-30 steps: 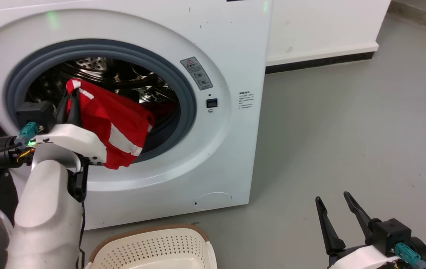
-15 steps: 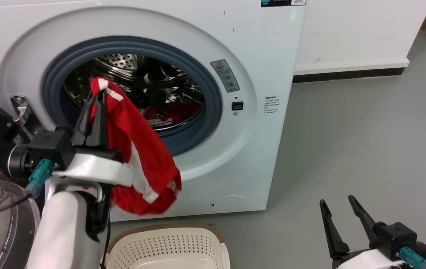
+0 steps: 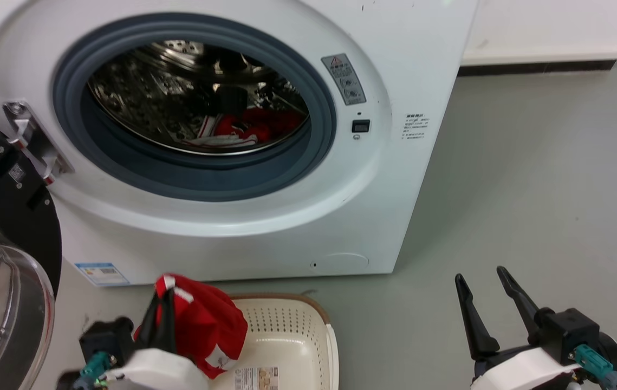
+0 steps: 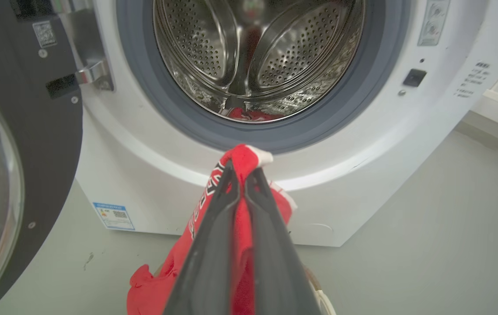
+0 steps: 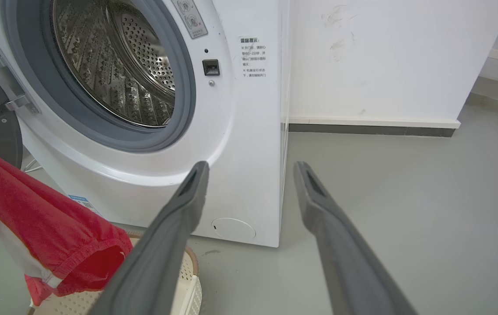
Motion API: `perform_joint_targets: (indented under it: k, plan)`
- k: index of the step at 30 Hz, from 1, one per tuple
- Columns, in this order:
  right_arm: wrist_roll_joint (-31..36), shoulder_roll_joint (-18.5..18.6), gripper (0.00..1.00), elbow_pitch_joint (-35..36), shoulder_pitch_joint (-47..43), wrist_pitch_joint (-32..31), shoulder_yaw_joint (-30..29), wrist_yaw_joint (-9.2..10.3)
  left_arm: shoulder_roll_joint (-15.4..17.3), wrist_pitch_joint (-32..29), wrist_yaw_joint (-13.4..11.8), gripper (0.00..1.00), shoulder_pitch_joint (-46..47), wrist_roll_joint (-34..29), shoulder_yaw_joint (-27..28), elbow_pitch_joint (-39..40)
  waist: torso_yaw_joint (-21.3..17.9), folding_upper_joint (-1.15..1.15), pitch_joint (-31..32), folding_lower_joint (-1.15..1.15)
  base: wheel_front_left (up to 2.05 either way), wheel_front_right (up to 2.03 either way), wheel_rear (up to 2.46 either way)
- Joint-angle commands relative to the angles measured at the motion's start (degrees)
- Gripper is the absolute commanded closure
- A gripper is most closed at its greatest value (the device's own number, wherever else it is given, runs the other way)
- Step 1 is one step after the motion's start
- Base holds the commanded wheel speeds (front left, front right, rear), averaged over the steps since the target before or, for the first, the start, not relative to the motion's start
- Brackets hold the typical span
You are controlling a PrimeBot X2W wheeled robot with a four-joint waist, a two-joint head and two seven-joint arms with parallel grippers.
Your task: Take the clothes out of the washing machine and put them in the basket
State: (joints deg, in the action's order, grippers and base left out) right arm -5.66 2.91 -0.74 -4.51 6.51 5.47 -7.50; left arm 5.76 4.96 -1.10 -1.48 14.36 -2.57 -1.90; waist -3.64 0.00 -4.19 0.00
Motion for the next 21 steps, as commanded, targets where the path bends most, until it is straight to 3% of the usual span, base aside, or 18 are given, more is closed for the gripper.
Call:
perform_joint_targets:
  k: [1, 10, 21]
  plan:
    - [-0.16, -0.04, 0.00, 0.05, 1.24, 0.24, 0.21, 0.02, -0.52, 0.98, -0.41, 1.00, -0.76, 0.70, -0.05, -2.19, -0.22, 0.00, -2.28, 0.00, 0.00, 0.00, 0.00]
    - [0.41, -0.04, 0.00, 0.13, 5.79, 1.34, 1.14, 0.03, -1.77, 6.81, 0.73, 1.00, 4.53, 3.30, -0.99, -23.50, -1.09, 0.00, -11.31, 0.00, 0.00, 0.00, 0.00]
    - [0.51, -0.05, 0.00, 0.67, 13.54, 3.10, 2.62, 0.03, -0.71, 9.87, 2.83, 1.00, 25.10, 3.86, -0.13, -47.87, -4.61, 0.00, -27.35, 0.00, 0.00, 0.00, 0.00]
